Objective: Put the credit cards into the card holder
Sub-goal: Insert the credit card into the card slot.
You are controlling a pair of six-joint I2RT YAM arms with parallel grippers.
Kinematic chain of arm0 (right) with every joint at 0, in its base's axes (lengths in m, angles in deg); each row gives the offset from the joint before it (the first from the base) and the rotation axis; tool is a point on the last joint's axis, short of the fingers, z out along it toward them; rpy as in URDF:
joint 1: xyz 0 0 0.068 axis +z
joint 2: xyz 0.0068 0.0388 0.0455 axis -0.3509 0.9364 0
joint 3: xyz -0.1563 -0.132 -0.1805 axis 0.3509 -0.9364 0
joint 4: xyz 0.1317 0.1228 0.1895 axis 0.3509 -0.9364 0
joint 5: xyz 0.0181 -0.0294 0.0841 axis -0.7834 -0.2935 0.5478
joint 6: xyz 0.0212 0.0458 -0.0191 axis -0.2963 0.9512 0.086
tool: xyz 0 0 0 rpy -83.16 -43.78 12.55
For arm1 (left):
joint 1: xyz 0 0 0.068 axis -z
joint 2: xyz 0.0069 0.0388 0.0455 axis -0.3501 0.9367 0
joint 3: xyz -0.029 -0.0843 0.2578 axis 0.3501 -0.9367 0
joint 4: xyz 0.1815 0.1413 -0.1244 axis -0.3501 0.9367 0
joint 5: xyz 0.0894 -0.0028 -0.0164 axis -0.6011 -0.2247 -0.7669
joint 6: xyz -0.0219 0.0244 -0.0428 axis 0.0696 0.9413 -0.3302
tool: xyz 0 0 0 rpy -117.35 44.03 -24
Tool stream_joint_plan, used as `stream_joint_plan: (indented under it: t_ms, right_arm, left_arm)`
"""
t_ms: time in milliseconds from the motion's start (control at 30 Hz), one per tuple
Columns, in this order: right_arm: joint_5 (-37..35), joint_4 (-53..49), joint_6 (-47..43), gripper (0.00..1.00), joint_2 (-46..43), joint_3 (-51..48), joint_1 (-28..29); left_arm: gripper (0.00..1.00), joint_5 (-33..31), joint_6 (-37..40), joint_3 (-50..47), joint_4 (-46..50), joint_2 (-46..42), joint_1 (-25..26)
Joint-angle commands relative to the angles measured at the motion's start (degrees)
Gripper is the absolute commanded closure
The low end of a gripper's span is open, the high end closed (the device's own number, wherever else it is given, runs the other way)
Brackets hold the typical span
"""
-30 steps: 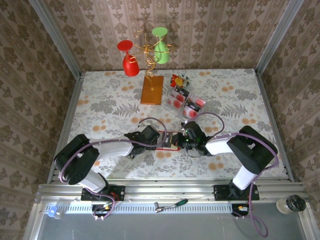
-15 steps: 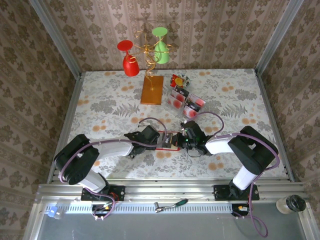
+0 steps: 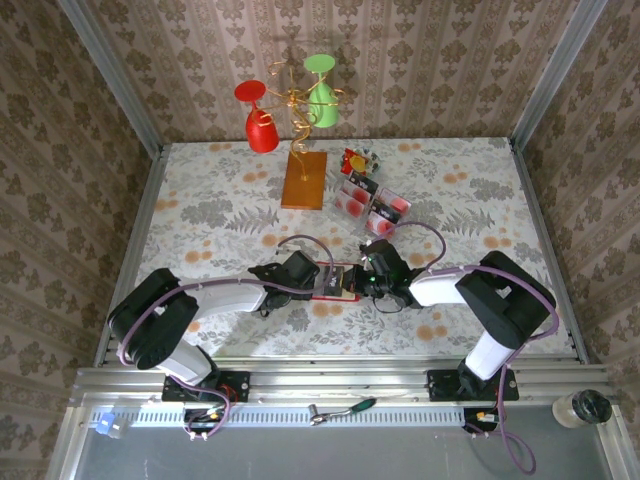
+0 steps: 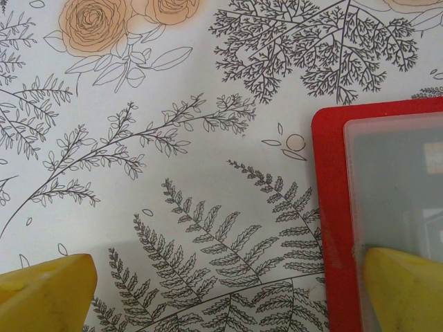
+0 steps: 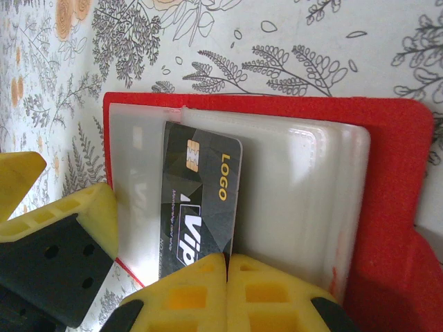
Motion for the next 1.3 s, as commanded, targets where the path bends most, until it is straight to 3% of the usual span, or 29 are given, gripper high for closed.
stream_joint_plan:
  t_ms: [0, 467, 700, 867, 1000, 1200, 1267]
  right_arm:
    - [1.13, -4.24, -0.84, 1.00, 2.32, 0.46, 0.25]
    - [2.27, -5.08, -0.28, 1.00, 4.89, 3.69, 1.92]
    - [1.95, -13.43, -4.77, 0.71, 2.22, 7.50, 1.81]
    - [0.84, -20.62, -8.99, 0.58, 0.33, 11.39, 1.59]
    - [-1.35, -26.50, -12.57, 0.59, -0.25, 14.69, 1.66]
    - [-3.82, -31.89, -15.33, 0.84, 1.98, 18.91, 1.66]
    - [-3.97, -32.36, -15.60, 0.86, 3.13, 19.89, 1.72]
  left_arm:
    - [0.00, -0.33, -0.26, -1.46, 2.90, -0.60, 0.38]
    - [0.00, 0.23, -0.47, -0.68, 3.57, -2.24, 0.12]
    - [0.00, 1.79, -1.23, -0.45, 6.34, -5.56, -3.94]
    - [0.00, 2.00, -1.63, -1.77, 7.09, -6.95, -5.96]
    - [0.00, 1.91, -2.75, -2.85, 7.54, -6.92, -6.37]
    - [0.00, 2.28, -3.43, -3.93, 6.28, -5.58, -6.65]
    - [0.00, 2.44, -3.34, -3.94, 5.87, -4.83, -6.65]
